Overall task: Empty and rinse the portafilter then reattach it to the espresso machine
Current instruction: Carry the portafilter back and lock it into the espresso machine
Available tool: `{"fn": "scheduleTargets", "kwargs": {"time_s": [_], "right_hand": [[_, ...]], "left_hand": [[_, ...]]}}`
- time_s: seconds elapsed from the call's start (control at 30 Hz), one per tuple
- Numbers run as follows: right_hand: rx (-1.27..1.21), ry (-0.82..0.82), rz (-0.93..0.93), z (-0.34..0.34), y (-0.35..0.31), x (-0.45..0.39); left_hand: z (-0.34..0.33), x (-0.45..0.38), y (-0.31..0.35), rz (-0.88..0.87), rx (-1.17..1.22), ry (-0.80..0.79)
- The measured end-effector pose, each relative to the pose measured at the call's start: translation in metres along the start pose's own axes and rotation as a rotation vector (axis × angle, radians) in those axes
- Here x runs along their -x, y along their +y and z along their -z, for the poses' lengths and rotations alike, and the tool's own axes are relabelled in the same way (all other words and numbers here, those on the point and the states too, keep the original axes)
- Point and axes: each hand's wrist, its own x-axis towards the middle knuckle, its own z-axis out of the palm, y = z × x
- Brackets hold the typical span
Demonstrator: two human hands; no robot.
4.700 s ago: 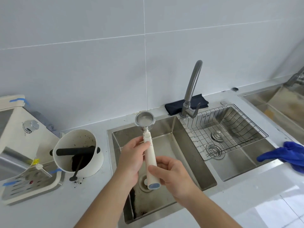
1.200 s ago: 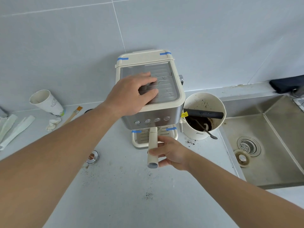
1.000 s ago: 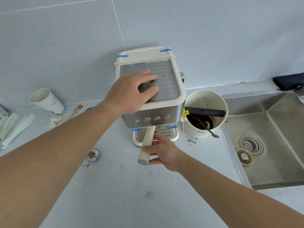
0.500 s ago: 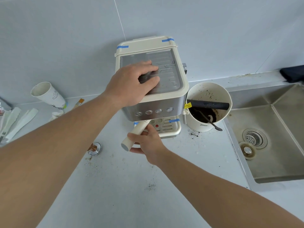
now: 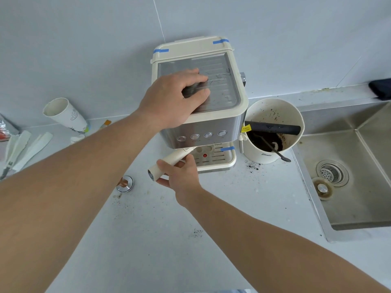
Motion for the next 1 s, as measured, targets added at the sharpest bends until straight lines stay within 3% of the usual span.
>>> {"fn": "scheduleTargets", "kwargs": {"time_s": [0.63,0.9,1.0], "right_hand": [[0.020,0.044,0.046,-0.029,0.002,-0.006],[0.180,0.027,0.077,0.001,0.010,0.003],[0.077,-0.051,0.049,0.020,0.007,0.014]], "left_hand": [[-0.002,-0.001,-0.001,-0.001,0.017,0.014],[-0.001,0.000,-0.001,0.002,0.015,0.020],[-0.001,0.000,0.000,0.004,0.012,0.021]]}}
